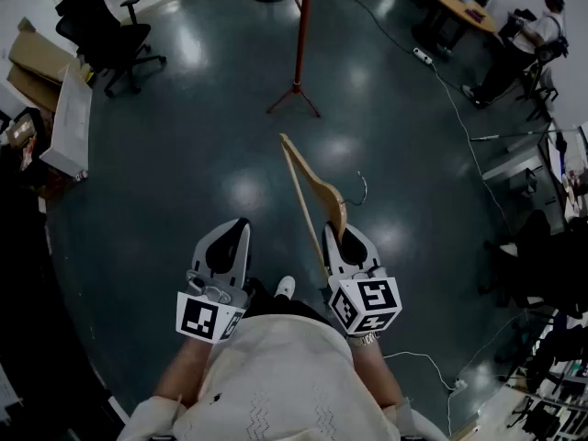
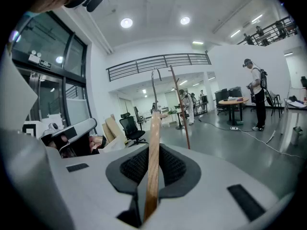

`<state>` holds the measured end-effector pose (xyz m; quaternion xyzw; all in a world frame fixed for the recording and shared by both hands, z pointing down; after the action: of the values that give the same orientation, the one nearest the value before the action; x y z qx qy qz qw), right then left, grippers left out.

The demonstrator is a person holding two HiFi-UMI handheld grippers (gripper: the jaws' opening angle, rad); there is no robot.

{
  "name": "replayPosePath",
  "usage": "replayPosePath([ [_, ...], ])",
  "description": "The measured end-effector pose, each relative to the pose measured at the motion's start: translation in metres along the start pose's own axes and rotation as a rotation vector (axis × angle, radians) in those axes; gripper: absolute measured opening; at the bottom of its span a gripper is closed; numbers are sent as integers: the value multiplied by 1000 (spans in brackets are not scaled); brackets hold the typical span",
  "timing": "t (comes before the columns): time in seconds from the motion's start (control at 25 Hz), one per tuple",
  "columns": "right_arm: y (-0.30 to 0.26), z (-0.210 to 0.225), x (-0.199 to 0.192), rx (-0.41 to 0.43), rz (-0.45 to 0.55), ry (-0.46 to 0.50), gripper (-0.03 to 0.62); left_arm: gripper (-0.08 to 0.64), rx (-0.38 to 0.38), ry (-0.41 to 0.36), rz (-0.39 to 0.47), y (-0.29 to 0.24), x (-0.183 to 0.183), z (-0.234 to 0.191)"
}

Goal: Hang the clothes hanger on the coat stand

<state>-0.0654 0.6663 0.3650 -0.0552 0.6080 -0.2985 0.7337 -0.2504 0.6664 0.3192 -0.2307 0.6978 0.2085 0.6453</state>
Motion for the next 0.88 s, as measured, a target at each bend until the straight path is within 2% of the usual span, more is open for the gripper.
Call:
replayPosePath([
  [0.2,0,18,6,-7,4,8,69,14,19,10,0,-12,-3,1],
  [0.48,-22,33,13,-14,-6,6,69,14,-6,11,-16,-40,-13,-8],
  [0.88,-94,75,50,-42,-46,14,69,14,-65,22,-4,-141,-13,-50],
])
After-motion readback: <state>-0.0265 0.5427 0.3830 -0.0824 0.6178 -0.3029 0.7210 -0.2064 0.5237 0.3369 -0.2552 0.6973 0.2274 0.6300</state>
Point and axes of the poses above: the fingertips, and each gripper's own axes: y backward along the fingers, z to its right, x out of its top, the point moved 4 cm from there along y, backward along the fingers, and after that the axes turned 7 degrees about -z, right-handed, at the moved point
